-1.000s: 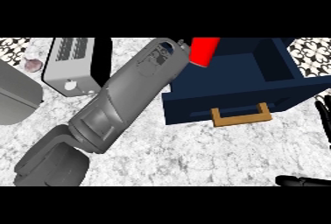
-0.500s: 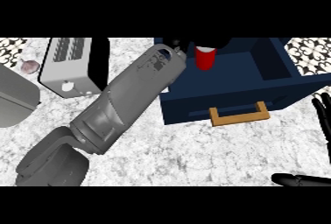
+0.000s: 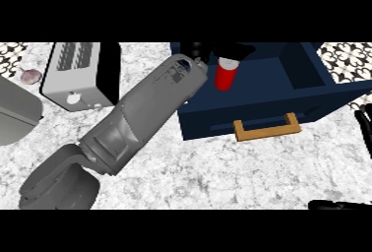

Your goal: Pick up the can, place it into the drawer and close the drawer

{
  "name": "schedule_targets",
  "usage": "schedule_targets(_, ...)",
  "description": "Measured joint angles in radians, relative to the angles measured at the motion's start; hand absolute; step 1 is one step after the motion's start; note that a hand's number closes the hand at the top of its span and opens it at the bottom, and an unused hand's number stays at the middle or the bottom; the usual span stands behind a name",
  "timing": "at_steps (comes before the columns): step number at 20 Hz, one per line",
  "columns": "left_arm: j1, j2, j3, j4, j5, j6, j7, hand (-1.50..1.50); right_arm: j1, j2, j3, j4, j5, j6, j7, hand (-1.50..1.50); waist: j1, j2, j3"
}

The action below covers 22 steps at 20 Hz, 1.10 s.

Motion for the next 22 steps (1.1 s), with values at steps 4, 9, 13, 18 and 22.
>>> schedule_targets(4, 0.006, 0.000, -0.003, -0.014, 0.030, 0.024, -0.010, -1.50, 0.001, -0.018, 0.001, -0.009, 0.048, 0.003, -0.034, -1.50, 0.001, 0.001, 0.000)
schedule_targets(9, 0.014, 0.000, 0.008, -0.021, 0.069, 0.024, -0.030, -1.50, -0.006, -0.078, -0.003, -0.042, 0.146, 0.014, -0.080, -1.50, 0.015, -0.002, -0.001)
schedule_targets(13, 0.020, 0.000, 0.018, -0.039, 0.107, 0.023, -0.051, -1.50, -0.016, -0.107, 0.028, -0.064, 0.235, 0.019, -0.106, -1.50, 0.025, -0.004, -0.001)
schedule_targets(18, 0.004, 0.000, 0.035, -0.063, 0.151, 0.035, -0.075, -1.50, -0.032, -0.137, 0.074, -0.062, 0.371, 0.008, -0.145, -1.50, 0.045, -0.008, -0.002)
schedule_targets(22, -0.013, 0.000, 0.036, -0.060, 0.158, 0.048, -0.090, -1.50, -0.058, -0.160, 0.140, -0.053, 0.535, -0.016, -0.141, -1.50, 0.071, -0.013, -0.002)
